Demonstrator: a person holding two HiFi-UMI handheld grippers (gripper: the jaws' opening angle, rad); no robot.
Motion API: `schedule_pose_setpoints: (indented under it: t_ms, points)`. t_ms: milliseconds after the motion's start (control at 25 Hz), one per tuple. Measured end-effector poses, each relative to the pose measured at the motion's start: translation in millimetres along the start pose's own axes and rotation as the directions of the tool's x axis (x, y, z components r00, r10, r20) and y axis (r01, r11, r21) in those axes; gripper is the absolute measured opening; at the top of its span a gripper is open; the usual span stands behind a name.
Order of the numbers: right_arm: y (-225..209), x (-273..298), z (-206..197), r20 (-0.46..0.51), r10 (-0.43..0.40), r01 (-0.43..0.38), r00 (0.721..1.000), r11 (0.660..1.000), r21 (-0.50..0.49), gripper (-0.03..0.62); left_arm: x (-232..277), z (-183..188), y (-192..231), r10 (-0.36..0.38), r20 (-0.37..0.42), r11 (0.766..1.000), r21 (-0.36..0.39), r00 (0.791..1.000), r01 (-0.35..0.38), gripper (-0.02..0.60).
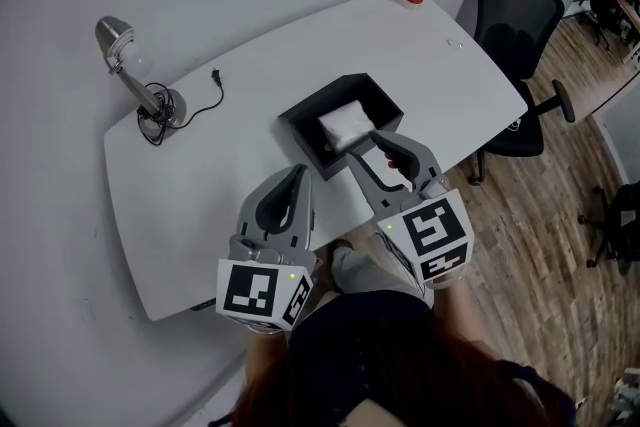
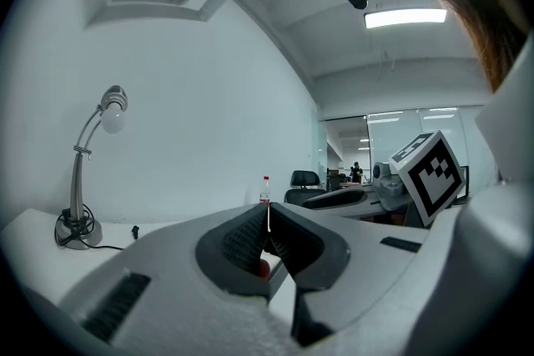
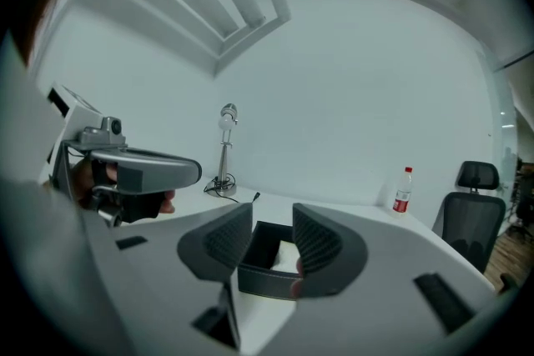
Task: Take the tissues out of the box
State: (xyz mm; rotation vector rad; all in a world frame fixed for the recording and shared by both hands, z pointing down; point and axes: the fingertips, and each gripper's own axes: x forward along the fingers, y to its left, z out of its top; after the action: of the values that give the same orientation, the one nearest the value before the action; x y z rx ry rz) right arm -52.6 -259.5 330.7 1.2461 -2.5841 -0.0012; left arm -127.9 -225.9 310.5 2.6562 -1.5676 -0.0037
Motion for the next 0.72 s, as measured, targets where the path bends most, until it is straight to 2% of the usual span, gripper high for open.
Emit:
schedule_pose_setpoints:
  t_ms: [360,720]
  points:
    - [-15,33,-16,-0.085,0.022,-0.022,0.996,1.0,0.0,0.216,26,-4,13,-0.001,-0.018,1.0,-0.009,1.0,0.0,0.025]
    - [-23,65,-41,-0.194,0.057,-0.058,0.979,0.998,0.0,0.245,48,-15,26,0.0,-0.046,0.999,-0.032,0.999,-0.001,0.026]
